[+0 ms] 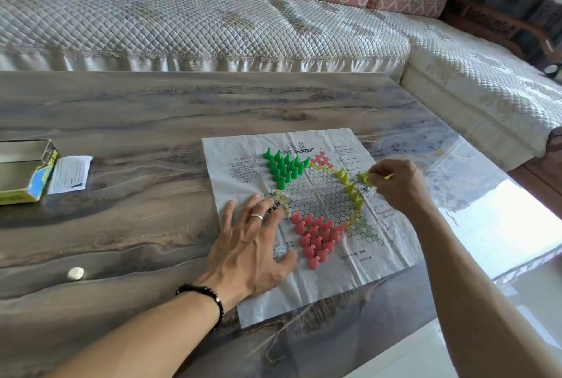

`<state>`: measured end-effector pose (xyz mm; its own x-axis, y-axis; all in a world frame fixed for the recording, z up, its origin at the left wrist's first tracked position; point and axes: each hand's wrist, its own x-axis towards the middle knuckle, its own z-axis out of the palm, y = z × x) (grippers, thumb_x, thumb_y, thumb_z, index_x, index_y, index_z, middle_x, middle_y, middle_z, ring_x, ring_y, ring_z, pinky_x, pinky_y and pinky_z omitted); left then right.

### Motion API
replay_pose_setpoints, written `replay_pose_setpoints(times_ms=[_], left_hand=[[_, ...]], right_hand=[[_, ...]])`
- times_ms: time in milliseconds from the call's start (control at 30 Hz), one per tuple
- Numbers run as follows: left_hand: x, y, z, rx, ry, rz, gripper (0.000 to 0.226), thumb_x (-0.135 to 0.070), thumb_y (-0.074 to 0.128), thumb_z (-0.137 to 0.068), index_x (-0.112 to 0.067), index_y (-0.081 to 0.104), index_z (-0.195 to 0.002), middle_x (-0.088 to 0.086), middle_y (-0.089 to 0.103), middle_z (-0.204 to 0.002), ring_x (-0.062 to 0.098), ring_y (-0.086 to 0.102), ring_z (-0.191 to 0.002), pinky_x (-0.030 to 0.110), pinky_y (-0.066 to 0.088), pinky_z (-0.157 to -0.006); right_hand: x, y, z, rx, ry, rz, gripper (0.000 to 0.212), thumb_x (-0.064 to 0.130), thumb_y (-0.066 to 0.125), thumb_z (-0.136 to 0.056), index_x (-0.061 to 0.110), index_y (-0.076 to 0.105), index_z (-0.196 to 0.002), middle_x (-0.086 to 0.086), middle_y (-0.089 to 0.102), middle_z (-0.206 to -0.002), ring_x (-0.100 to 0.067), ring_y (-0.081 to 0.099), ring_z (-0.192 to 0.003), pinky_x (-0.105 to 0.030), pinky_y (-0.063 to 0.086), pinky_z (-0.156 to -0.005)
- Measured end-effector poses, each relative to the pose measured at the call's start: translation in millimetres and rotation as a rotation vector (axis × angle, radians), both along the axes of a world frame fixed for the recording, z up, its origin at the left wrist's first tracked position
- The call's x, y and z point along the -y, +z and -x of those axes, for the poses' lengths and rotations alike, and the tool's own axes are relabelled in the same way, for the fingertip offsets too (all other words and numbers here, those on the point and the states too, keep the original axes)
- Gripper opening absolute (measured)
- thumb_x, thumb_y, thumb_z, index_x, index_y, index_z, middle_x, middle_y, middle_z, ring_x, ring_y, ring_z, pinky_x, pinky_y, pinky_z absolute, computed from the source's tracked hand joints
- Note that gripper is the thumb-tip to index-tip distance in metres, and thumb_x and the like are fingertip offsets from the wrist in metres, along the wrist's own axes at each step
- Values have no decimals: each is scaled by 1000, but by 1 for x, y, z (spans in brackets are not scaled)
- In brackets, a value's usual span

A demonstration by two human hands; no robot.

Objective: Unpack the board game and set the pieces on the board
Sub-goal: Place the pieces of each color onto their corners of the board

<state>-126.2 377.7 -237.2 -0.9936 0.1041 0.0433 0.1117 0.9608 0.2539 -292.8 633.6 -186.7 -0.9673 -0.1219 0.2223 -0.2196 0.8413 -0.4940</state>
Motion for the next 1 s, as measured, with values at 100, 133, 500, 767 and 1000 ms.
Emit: replay_pose_setpoints(times_ms=[100, 133, 500, 767, 1000], left_hand=[[0, 0, 0, 7, 1, 7, 84, -70, 25, -84, -23, 17, -153, 3, 10, -163, 21, 0, -150, 56, 3, -118], [0, 0, 0, 8, 1, 8, 84, -70, 25, -84, -23, 17, -153, 3, 10, -163, 21, -1, -150, 56, 3, -118], [0, -1, 0, 7, 2, 7, 83, -71, 28, -84, -23, 20, -152, 4, 11, -163, 21, 0, -150, 57, 2, -118], [0, -2, 0, -7, 1, 9, 82, -70, 30, -84, -24, 22, -151, 3, 14, -162, 21, 2, -149, 56, 2, -119], [0, -2, 0, -5, 1, 7, 83, -71, 28, -84, -23, 21, -151, 3, 14, -162, 21, 2, -149, 57, 3, -119]], right_hand=[[9, 1, 7, 2, 3, 19, 11, 4, 68, -81, 12, 74, -84, 2, 69, -74, -3, 61, -63, -16, 47, -58], [11, 1, 9, 7, 8, 2, 11, 3, 68, -80, 11, 75, -85, 1, 69, -75, -2, 60, -62, -14, 47, -57], [24, -3, 19, 0, 132, -187, 13, -1, 65, -82, 6, 75, -88, -9, 73, -88, -21, 67, -77, -42, 58, -75], [27, -6, 21, -7, 149, -162, 15, -1, 66, -82, 5, 74, -94, -11, 73, -93, -20, 68, -80, -34, 57, -79], [16, -2, 24, -72, 46, -82, 22, -5, 59, -83, -1, 71, -102, -14, 73, -98, -20, 67, -81, -27, 53, -76]])
